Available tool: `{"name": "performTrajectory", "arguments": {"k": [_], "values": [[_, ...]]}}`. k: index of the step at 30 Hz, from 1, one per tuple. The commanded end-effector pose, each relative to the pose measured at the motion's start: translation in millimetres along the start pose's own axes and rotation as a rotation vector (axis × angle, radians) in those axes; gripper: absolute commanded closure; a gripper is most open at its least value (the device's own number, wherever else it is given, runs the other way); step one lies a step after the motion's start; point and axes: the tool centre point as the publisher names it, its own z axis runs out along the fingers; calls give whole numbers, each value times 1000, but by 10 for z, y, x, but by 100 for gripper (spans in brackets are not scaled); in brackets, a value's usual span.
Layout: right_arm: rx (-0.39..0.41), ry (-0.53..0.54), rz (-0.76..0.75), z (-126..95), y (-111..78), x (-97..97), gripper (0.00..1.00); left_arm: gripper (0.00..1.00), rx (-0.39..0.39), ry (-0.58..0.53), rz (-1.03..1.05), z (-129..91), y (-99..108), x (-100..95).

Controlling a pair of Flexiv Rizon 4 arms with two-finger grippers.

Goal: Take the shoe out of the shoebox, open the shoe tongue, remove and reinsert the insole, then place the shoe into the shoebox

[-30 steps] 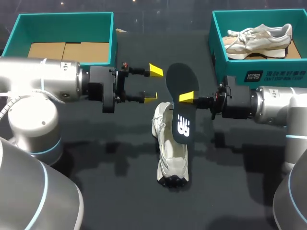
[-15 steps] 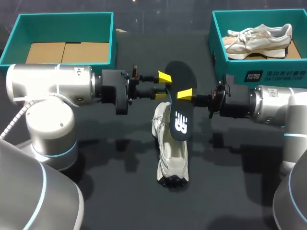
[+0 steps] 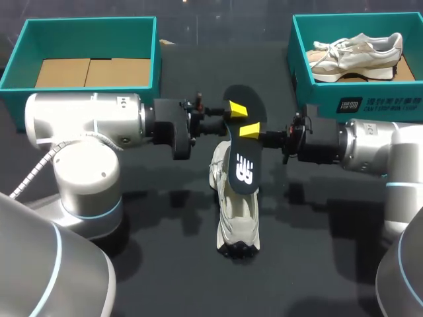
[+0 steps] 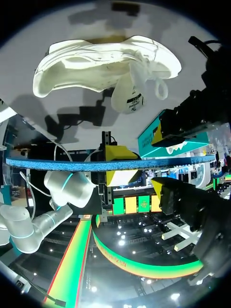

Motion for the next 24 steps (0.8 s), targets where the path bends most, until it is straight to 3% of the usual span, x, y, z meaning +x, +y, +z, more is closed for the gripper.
{"name": "performTrajectory", "arguments": {"k": [1,9,16,24], "values": [[1,-2,0,20,5,-2,100,68,-5,4,1,59,-8,11],[9,1,4,33,17,3,100,67,-7,9,2,64,-14,18],[10,3,8,39,18,7,100,84,-9,12,6,67,-14,14],[12,4,9,43,23,-9,100,91,-9,12,7,74,-34,22]]}}
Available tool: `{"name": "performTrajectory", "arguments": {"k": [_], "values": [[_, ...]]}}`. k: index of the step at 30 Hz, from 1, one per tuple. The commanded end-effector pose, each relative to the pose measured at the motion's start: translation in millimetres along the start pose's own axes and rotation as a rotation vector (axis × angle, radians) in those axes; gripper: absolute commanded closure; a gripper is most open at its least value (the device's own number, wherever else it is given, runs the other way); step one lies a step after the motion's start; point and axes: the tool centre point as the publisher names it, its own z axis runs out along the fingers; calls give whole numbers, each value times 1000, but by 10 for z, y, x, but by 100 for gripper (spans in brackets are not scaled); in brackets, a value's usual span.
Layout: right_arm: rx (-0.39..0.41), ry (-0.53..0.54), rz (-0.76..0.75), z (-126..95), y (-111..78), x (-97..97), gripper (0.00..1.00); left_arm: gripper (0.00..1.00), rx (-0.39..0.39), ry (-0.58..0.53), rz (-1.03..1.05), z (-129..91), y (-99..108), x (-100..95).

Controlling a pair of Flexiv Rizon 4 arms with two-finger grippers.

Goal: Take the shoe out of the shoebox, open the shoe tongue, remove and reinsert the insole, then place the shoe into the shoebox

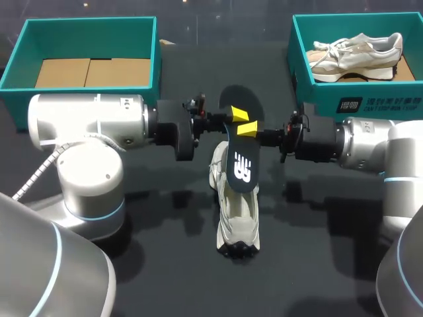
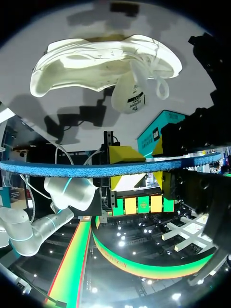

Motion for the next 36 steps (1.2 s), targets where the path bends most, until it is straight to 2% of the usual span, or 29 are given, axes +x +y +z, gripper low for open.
{"name": "performTrajectory", "arguments": {"k": [1,3,9,10,11,12,17,27,30,36], "values": [[2,0,3,0,1,-16,100,93,-3,3,1,31,-21,8],[1,0,4,-1,3,-23,100,100,-2,3,1,36,-23,10],[2,6,11,-9,6,-41,100,100,-2,2,5,39,-26,14],[2,6,12,-12,5,-45,69,100,-2,1,5,36,-27,16],[2,6,12,-16,6,-49,18,100,-2,0,6,31,-27,16],[4,10,14,-23,7,-54,0,100,-2,-1,6,26,-28,15],[14,12,2,-123,18,-73,0,100,-4,-1,5,-19,-26,8],[-30,-9,-95,-549,17,-27,0,100,-9,5,-32,-228,-125,-33],[19,-20,-142,-654,20,-43,0,100,-9,10,-32,-320,-195,-92],[19,-20,-142,-654,20,-43,0,100,-24,29,-20,-509,-386,-210]]}}
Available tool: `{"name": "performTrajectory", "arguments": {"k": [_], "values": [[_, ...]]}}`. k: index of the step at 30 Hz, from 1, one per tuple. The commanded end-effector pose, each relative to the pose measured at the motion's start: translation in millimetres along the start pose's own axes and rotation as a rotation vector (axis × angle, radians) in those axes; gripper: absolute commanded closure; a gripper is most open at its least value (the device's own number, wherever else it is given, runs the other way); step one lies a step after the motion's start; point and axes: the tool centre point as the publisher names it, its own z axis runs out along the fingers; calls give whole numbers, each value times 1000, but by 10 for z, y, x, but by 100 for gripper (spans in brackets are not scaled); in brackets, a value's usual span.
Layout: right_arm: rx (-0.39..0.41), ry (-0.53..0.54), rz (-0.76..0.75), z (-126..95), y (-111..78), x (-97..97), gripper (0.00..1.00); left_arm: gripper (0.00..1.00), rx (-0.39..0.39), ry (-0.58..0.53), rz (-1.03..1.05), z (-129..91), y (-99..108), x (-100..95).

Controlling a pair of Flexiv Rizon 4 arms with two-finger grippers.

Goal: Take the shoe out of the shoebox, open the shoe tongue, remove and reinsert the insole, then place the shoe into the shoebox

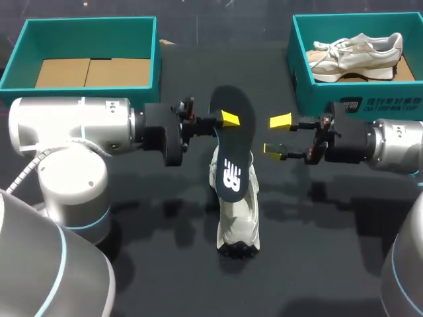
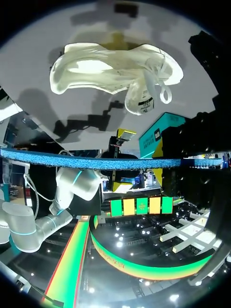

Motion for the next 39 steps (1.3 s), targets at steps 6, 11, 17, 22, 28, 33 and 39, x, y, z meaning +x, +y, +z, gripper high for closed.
{"name": "performTrajectory", "arguments": {"k": [6,11,17,22,28,33,39], "values": [[6,-2,2,-59,-1,14,0,100,-26,27,-76,-425,-390,-88],[103,-40,-118,-164,-28,29,0,100,-24,62,-93,-537,-596,-122],[259,-146,-264,-242,-11,-81,0,100,-15,64,-170,-639,-788,-151],[293,-181,-244,-255,-6,-131,0,100,-2,110,-169,-657,-818,-129],[293,-181,-244,-255,-6,-131,0,100,-2,110,-169,-657,-818,-129],[326,-186,-260,-241,-28,-145,0,100,13,103,-211,-645,-802,-114],[398,-241,-370,-288,-163,-211,0,100,59,151,-381,-598,-778,-88]]}}
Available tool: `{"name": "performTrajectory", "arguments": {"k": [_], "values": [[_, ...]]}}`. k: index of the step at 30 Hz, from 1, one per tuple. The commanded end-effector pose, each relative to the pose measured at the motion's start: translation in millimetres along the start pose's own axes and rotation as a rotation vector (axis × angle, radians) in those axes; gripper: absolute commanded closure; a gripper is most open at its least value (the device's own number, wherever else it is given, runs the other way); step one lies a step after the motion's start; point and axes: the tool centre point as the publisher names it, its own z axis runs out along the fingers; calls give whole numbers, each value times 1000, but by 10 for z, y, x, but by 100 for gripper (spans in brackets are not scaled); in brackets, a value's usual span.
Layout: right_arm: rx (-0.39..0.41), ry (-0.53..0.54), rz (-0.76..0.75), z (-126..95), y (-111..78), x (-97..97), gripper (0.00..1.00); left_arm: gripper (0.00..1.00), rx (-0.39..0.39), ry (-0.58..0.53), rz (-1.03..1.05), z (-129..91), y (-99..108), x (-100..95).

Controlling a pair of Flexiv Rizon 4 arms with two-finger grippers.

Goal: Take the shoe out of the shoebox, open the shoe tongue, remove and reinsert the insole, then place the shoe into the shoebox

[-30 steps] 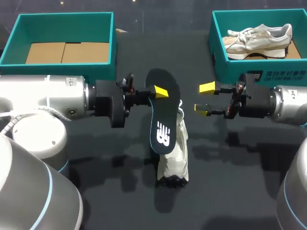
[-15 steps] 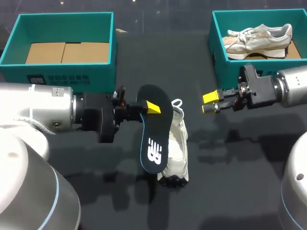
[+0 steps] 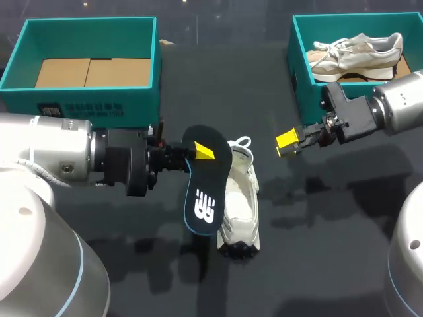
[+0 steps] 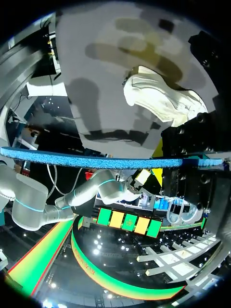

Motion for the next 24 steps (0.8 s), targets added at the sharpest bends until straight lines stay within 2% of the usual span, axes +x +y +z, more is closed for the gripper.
{"name": "performTrajectory", "arguments": {"k": [1,6,9,21,22,24], "values": [[27,-29,-41,-43,-57,16,0,100,30,58,-93,42,69,-66],[63,-98,-87,-95,-212,-26,0,100,76,95,-221,109,-75,-83],[86,-146,-124,-174,-344,-78,0,100,142,111,-301,149,-201,-70],[86,-146,-124,-174,-344,-78,0,100,142,111,-301,149,-201,-70],[86,-146,-124,-174,-344,-78,0,100,134,114,-328,193,-230,-43],[115,-174,-156,-160,-394,-140,0,100,170,101,-409,234,-300,-2]]}}
